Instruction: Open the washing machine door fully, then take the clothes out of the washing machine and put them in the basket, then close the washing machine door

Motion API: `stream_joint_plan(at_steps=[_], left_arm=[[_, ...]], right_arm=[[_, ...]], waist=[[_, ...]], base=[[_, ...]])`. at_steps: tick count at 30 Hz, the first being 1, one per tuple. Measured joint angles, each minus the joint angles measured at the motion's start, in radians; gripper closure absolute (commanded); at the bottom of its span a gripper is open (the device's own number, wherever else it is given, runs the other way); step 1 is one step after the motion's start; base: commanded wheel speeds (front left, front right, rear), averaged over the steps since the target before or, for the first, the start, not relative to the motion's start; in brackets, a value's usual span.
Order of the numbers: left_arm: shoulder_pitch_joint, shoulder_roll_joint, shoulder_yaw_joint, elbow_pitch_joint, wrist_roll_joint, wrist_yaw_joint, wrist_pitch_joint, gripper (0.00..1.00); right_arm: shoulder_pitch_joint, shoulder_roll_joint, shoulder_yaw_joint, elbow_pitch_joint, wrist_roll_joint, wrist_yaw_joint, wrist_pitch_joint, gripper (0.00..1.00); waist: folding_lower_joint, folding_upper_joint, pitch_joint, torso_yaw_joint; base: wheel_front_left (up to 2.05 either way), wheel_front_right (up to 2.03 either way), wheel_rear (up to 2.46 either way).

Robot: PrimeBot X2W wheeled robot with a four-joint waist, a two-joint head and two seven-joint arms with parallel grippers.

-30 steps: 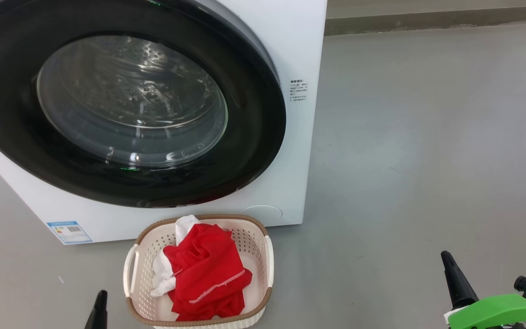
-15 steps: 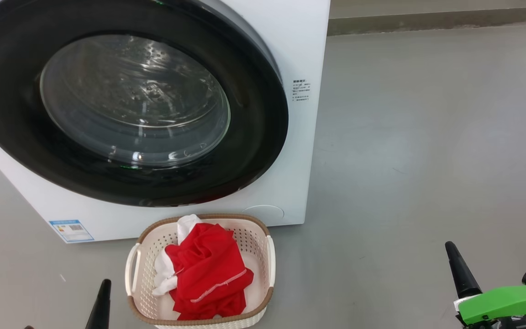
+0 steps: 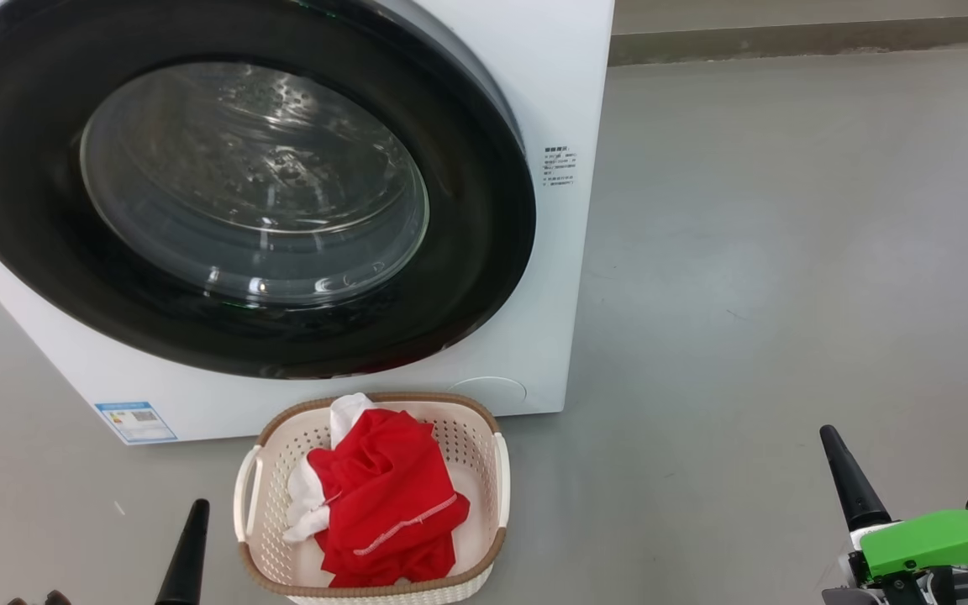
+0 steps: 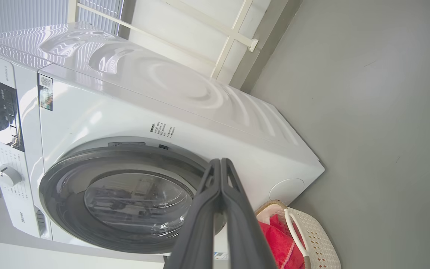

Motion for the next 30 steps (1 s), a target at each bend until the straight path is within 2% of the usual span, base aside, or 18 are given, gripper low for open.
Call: stream_joint_plan(at_steps=[30], left_arm=[[-0.059,-0.006,0.000,-0.002,-0.298,0.000,0.081,1.00]], right_arm=[[-0.031,0.009,-0.037,-0.037,0.290,-0.001,0.079,1.00]], waist=[[0.0000,0.0000,0.000,0.014]], base=[[0.00,0.00,0.00]])
